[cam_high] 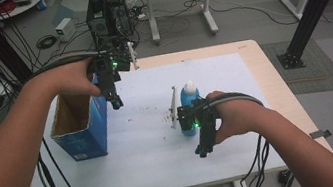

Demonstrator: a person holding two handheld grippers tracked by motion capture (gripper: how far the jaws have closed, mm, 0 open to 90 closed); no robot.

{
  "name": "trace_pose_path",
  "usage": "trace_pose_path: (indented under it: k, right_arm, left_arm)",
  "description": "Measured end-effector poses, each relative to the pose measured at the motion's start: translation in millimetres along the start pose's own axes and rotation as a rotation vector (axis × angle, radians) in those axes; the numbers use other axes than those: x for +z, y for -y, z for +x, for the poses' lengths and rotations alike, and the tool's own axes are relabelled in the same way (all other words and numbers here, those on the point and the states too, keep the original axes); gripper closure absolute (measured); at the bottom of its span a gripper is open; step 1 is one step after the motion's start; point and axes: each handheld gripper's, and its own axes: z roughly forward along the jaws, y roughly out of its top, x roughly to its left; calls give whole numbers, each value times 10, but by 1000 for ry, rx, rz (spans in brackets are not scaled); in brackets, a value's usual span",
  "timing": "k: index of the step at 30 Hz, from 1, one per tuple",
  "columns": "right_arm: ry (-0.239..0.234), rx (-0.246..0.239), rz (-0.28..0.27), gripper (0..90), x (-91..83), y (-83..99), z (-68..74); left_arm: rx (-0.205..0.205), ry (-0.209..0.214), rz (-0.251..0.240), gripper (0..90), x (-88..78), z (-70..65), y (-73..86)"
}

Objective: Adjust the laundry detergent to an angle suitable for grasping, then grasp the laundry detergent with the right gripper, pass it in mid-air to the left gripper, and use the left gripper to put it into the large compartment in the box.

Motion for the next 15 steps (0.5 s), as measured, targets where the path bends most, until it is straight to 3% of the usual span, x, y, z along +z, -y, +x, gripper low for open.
trace_pose_path:
  k: [7,9,15]
  right_arm:
    - [4,-18,0,126,3,-25,-9]
    - [-1,0,3,126,-5,-32,8]
    - [6,-7,13,126,0,-39,44]
  left_arm:
    - [-3,-12,-3,53,-27,-26,28]
    - [-11,-15,-2,53,-19,-36,35]
    - [-11,-20,6,53,-8,-76,28]
